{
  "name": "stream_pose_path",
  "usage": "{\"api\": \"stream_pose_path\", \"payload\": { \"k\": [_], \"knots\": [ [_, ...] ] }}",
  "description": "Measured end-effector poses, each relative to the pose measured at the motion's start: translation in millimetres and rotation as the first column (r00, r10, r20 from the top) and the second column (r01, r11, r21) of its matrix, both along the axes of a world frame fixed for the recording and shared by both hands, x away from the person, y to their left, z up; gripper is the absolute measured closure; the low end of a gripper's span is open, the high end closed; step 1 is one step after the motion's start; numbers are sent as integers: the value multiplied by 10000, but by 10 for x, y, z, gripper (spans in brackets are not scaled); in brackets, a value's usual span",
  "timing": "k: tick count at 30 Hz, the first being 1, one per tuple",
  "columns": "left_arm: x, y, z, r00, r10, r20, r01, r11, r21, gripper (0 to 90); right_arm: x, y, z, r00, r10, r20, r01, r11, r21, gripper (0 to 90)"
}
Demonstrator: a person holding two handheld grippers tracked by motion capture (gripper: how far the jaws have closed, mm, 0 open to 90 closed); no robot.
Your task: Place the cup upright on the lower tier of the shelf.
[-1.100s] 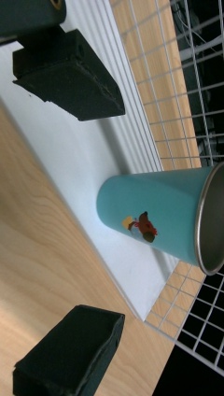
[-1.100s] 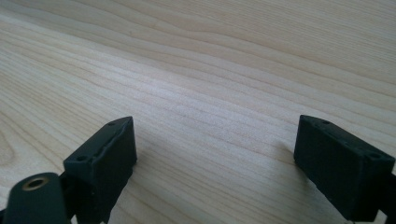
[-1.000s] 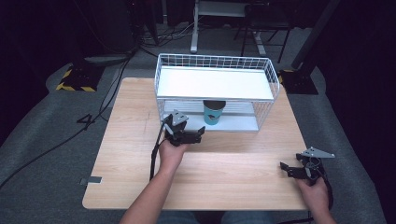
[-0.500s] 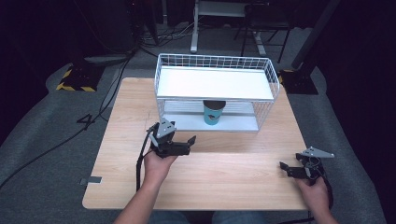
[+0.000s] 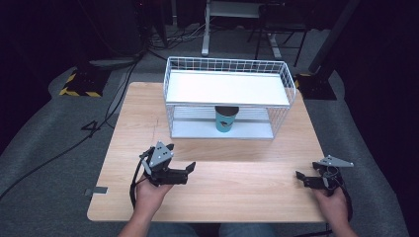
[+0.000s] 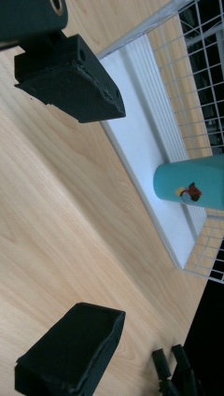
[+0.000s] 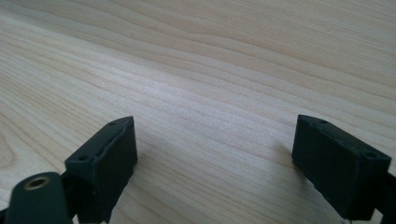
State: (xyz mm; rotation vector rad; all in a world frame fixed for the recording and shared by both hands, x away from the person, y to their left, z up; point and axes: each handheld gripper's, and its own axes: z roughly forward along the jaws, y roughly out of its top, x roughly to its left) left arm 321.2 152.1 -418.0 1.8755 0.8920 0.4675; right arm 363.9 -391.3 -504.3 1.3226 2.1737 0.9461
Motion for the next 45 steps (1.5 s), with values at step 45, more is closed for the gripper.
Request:
{"api": "stream_pose_path", "payload": {
  "k": [45],
  "knots": [
    [-284,513,-864,9714,291,-2355,322,9671,2525,94,4,2,0,10000,12,9,-12,10000,14,146]
  ]
}}
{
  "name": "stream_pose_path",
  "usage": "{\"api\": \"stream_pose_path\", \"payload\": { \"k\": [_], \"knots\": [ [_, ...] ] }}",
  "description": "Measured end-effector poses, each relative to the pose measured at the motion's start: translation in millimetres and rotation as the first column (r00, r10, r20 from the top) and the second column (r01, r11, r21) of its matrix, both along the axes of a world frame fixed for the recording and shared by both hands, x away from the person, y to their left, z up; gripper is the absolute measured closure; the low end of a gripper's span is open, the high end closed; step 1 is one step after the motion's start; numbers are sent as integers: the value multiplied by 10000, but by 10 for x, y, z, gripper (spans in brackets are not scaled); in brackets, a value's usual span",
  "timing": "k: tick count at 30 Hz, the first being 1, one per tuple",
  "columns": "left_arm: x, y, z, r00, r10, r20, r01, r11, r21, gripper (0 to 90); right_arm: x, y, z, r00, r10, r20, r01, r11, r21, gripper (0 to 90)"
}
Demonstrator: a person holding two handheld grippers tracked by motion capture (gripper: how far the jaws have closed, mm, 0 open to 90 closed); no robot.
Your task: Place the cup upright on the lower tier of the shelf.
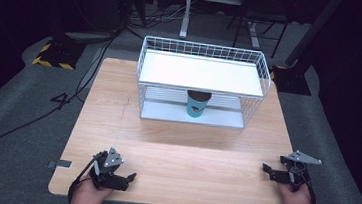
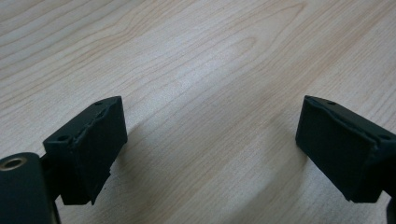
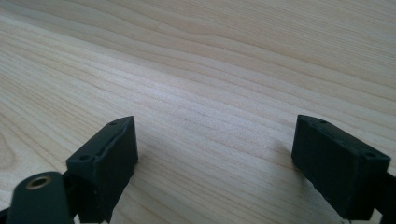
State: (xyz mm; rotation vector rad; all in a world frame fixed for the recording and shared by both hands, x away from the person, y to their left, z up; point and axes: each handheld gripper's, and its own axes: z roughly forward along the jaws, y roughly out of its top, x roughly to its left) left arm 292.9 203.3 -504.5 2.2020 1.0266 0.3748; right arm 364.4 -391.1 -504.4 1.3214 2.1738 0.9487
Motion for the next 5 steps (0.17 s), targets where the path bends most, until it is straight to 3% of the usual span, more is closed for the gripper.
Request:
{"api": "stream_pose_path", "payload": {
  "k": [5],
  "knots": [
    [1,0,0,10000,-7,13,7,10000,-4,94,-4,0,2,10000,35,15,-35,10000,12,160]
  ]
}}
